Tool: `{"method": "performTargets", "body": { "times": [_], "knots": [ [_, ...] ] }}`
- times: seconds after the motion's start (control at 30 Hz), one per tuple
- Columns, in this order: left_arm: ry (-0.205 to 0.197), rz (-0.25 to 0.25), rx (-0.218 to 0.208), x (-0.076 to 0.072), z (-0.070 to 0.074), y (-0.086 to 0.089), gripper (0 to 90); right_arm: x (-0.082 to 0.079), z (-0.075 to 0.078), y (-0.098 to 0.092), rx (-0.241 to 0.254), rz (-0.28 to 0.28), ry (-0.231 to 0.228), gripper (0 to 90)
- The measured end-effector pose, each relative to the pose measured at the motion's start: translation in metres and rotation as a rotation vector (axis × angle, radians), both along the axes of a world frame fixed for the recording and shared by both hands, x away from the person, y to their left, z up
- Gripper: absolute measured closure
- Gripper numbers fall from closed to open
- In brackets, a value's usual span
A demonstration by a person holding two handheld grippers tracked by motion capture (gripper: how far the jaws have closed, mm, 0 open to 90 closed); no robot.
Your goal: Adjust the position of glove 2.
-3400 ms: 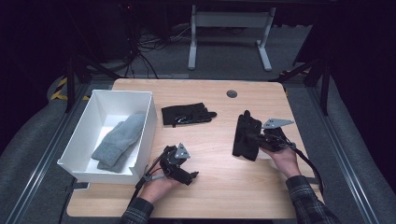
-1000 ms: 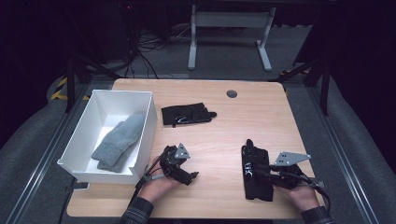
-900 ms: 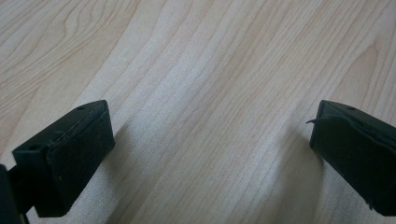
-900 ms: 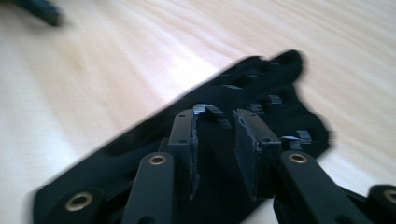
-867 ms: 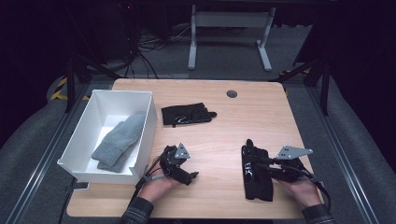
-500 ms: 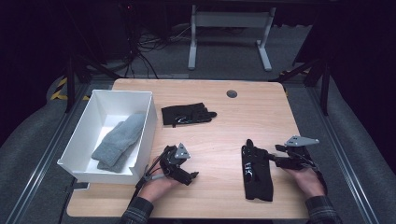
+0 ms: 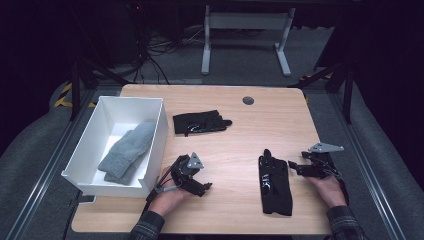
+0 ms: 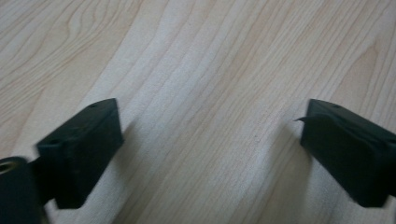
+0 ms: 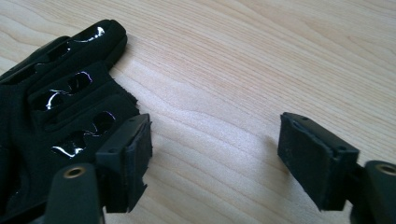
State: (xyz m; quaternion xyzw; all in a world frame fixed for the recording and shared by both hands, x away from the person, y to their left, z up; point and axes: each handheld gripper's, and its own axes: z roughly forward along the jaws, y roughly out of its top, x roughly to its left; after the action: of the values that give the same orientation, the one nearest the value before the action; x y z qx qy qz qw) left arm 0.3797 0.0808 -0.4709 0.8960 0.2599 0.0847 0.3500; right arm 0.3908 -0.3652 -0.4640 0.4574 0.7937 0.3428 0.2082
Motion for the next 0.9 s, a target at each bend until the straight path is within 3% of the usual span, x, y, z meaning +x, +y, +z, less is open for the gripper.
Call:
{"method": "performTargets", "body": {
  "times": [0.07,0.17,0.3,0.37,0.43,0.57,0.73,0.9],
  "knots": [
    [0.024,0.000,-0.009,0.003,0.003,0.000,18.8,0.000,0.000,0.001,-0.008,0.004,-0.001,23.6],
    [0.010,-0.005,-0.002,0.006,0.006,-0.001,33.0,0.001,-0.002,0.004,-0.008,-0.002,-0.005,17.9],
    [-0.007,-0.002,0.003,0.014,0.011,-0.005,50.7,0.001,-0.003,0.005,-0.008,-0.008,-0.011,16.7],
    [0.004,0.002,0.001,0.018,0.014,-0.006,60.8,0.000,-0.003,0.006,-0.005,-0.013,-0.014,16.1],
    [0.003,0.009,0.001,0.020,0.016,-0.007,64.9,0.000,-0.003,0.006,-0.006,-0.013,-0.014,16.1],
    [0.019,0.021,-0.012,0.030,0.020,-0.011,88.5,0.000,-0.003,0.006,-0.006,-0.013,-0.013,16.1],
    [0.022,0.044,-0.005,0.043,0.027,-0.017,89.9,0.000,-0.003,0.005,-0.006,-0.012,-0.013,16.1],
    [0.018,0.075,0.001,0.065,0.033,-0.020,90.0,0.000,-0.003,0.005,-0.006,-0.012,-0.013,16.0]
  ]
}}
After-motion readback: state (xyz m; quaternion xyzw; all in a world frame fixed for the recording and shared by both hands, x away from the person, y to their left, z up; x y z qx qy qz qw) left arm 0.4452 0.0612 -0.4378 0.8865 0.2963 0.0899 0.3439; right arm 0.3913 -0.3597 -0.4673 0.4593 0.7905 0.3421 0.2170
